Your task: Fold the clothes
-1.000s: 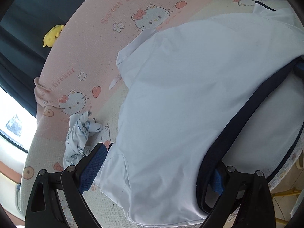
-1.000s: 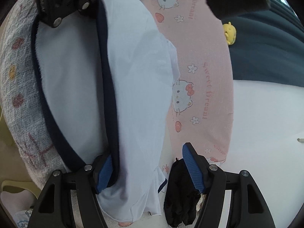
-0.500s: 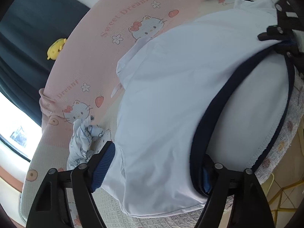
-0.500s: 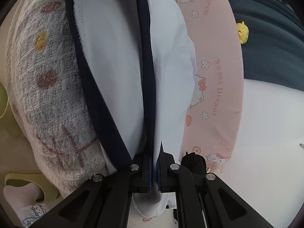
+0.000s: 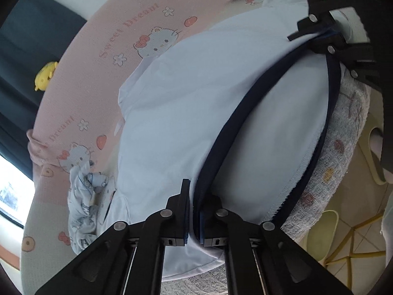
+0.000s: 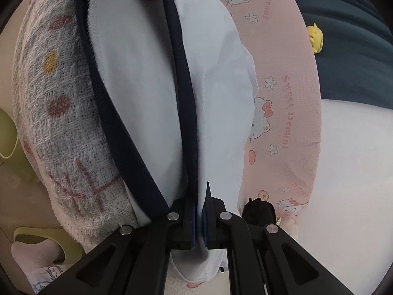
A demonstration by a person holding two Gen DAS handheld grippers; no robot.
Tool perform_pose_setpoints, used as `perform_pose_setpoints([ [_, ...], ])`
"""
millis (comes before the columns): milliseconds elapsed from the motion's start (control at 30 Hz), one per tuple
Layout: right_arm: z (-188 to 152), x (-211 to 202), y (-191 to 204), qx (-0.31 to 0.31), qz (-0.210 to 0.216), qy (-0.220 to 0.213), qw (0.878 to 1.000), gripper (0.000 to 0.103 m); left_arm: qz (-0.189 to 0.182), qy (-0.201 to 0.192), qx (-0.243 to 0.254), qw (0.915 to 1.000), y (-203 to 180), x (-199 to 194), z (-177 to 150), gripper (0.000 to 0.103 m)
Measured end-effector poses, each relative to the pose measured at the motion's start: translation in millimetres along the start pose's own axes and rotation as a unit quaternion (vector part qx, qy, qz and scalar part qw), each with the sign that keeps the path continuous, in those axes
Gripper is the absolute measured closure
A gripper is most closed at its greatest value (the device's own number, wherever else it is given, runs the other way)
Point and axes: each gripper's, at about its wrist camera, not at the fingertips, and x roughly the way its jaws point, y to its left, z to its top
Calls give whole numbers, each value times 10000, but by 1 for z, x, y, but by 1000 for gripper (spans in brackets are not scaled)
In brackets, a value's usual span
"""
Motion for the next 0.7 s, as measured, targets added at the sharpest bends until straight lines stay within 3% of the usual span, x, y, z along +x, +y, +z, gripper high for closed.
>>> perform_pose_setpoints([
  [67,-1,1,-12,204,235,-9,9995,98,-259,215,-298,9990,14,1,5,100],
  [133,-2,0,-25,454,492,31,9978,99,-159,404,-439,9981,23,2,8,100],
  [400,-11,-16,-54,1001,983,29,9901,100,193,339,-185,9991,16,-24,-4,100],
  [700,-33,-40,-28,1152,1156,169,9864,101,-46,545,-459,9974,20,-31,-19,99],
])
